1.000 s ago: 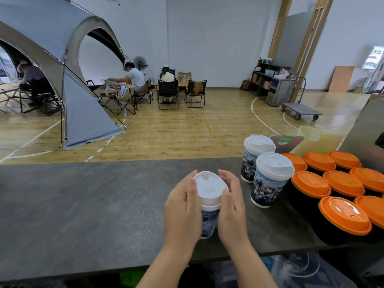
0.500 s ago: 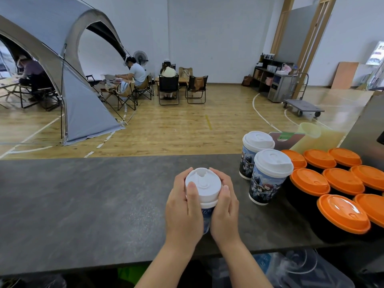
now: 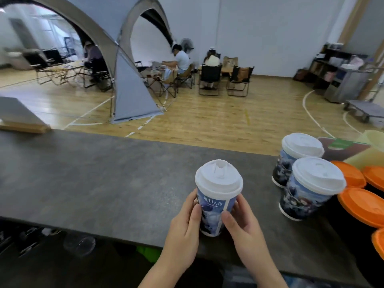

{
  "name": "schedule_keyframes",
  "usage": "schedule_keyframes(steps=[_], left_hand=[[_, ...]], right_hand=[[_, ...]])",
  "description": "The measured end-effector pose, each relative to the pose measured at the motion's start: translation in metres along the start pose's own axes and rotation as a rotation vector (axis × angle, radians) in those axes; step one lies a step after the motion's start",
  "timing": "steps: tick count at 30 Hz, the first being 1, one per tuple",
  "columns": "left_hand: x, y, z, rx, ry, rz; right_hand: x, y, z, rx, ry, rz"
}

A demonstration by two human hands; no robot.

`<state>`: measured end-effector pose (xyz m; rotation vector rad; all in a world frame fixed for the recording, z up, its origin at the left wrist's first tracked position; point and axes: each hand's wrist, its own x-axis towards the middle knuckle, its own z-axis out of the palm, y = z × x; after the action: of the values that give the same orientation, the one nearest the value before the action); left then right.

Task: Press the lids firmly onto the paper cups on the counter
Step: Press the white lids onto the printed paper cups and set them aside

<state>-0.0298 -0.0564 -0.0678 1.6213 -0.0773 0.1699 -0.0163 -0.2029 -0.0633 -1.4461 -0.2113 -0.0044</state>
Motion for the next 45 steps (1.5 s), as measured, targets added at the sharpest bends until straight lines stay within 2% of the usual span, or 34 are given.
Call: schedule_keyframes(steps=[4, 11, 16, 23, 29, 34, 45], left_hand=[[-0.010, 0.012, -0.025, -0.030, 0.136, 0.037], [-0.036, 0.024, -0.119, -0.041, 0.196, 0.014], [-0.062, 0.028, -0.232, -0.032, 0.249, 0.015], [-0.111, 0.028, -0.417, 0.029, 0.416, 0.003], [-0.133, 0.030, -0.527, 0.066, 0.573, -0.007], [-0.116, 0.012, -0.592, 0.103, 0.662, -0.020], [0.021, -0.002, -0.759, 0.163, 0.593, 0.014]], right_hand=[[0.001, -0.001, 0.033, 0.029, 0.029, 0.029], [-0.012, -0.012, 0.134, 0.078, 0.041, 0.106], [-0.025, -0.007, 0.250, 0.078, -0.012, 0.107], [-0.038, 0.017, 0.437, 0.032, -0.194, 0.129], [-0.040, 0.029, 0.550, -0.004, -0.339, 0.138], [-0.009, 0.047, 0.614, -0.054, -0.384, 0.107], [0.138, 0.073, 0.761, -0.094, -0.308, 0.047]])
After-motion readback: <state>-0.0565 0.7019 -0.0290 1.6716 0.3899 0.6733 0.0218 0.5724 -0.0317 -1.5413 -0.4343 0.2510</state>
